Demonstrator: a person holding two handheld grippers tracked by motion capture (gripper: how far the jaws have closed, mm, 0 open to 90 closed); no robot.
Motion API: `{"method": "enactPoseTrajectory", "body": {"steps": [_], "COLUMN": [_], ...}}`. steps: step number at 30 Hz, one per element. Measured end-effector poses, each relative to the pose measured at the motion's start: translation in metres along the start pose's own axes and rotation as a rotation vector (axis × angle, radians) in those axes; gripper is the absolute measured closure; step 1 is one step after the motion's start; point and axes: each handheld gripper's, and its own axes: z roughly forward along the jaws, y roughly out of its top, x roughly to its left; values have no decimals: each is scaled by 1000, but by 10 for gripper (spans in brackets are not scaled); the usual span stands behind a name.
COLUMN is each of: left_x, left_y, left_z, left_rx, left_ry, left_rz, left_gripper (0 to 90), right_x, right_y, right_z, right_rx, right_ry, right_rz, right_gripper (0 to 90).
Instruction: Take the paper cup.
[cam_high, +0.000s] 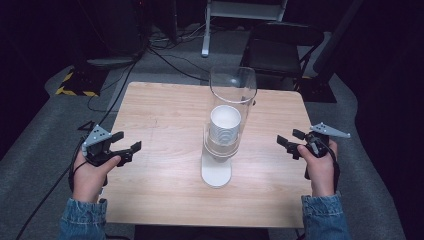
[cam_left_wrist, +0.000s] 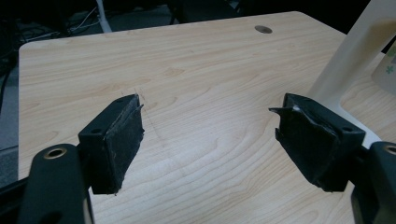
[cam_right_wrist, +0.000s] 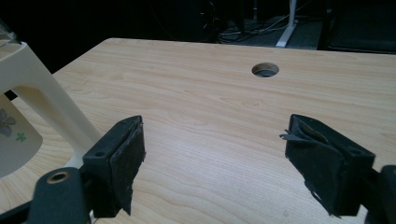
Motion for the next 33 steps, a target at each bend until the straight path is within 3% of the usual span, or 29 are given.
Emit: {"method": "enactPoseTrajectory", "body": {"steps": [6,9,17,25,33], "left_x": [-3,-4,-8,-12,-12], "left_y": [2,2,4,5,5], "left_z": [1,3,2,2,2], "left_rx": [12,43,35,34,37], "left_ry": [18,22,9,0,-4], "left_rz": [5,21,28,37,40], "left_gripper": [240,248,251,251,251], "right_x": [3,5,13,32,64], "right_y": [0,0,3,4,5], "right_z": [-1,0,0,8,17], "right_rx": [-16,-23,-58,-14,15], "right_ry": [0,-2,-6,51,146], "right_rz": [-13,-23,-34,-73,-136], "right_gripper": [183,172,170,170,173]}}
